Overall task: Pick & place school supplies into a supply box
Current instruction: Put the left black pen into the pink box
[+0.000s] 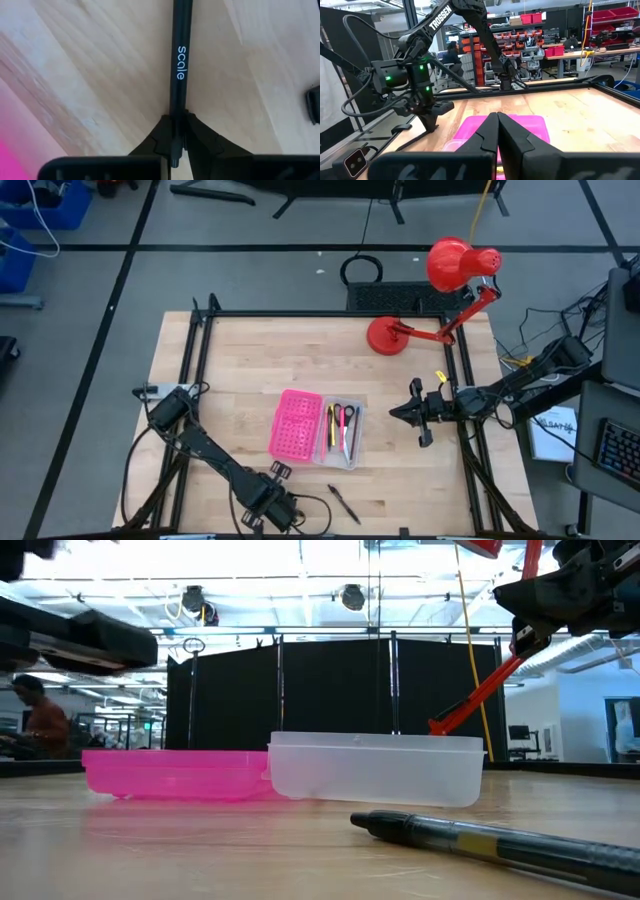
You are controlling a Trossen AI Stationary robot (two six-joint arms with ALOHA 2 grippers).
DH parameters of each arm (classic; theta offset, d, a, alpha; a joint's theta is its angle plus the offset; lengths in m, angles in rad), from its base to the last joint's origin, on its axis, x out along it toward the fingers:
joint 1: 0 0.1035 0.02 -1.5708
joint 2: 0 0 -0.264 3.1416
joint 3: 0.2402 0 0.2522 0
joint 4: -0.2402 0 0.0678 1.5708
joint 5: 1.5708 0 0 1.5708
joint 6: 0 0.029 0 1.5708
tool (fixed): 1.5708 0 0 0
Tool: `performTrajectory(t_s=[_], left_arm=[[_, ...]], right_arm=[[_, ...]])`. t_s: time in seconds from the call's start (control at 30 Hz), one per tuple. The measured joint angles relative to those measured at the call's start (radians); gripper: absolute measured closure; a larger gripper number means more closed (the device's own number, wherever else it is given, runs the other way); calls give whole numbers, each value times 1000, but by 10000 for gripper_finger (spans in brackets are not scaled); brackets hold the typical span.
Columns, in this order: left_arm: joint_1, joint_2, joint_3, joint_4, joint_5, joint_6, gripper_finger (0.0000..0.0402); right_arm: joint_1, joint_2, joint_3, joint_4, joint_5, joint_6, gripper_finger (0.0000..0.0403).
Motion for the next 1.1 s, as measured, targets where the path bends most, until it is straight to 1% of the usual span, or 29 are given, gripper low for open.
performTrajectory(t_s=[0.1,0.13,0.2,0.23,0.3,0.37,0.47,0.67,0.77,0.93,1.03,1.1], left_arm=[[-4,-8,18,-27,-43,29,367],[-5,-8,36,-55,-58,36,367],[-5,-4,89,-115,-120,51,367],[-4,-1,115,-146,-141,54,372],[-4,7,163,-181,-173,68,393],[-1,4,200,-181,-185,80,401],[1,-2,231,-200,-186,93,400],[6,0,229,-203,-180,80,400],[7,0,229,-121,-179,59,380],[7,-1,230,41,-156,68,319],[11,11,231,74,-141,71,282],[16,35,231,71,-154,75,262]], right_arm=[[0,0,0,0,0,0,403],[0,0,0,0,0,0,403],[0,0,0,0,0,0,403],[0,0,0,0,0,0,403],[0,0,0,1,0,4,403],[0,0,0,-2,0,11,403],[0,0,0,-3,0,11,403],[0,0,0,-6,0,11,403],[0,0,0,-6,0,11,403],[0,0,0,-6,0,11,403],[0,0,0,-7,0,11,403],[0,0,0,-7,0,11,403]])
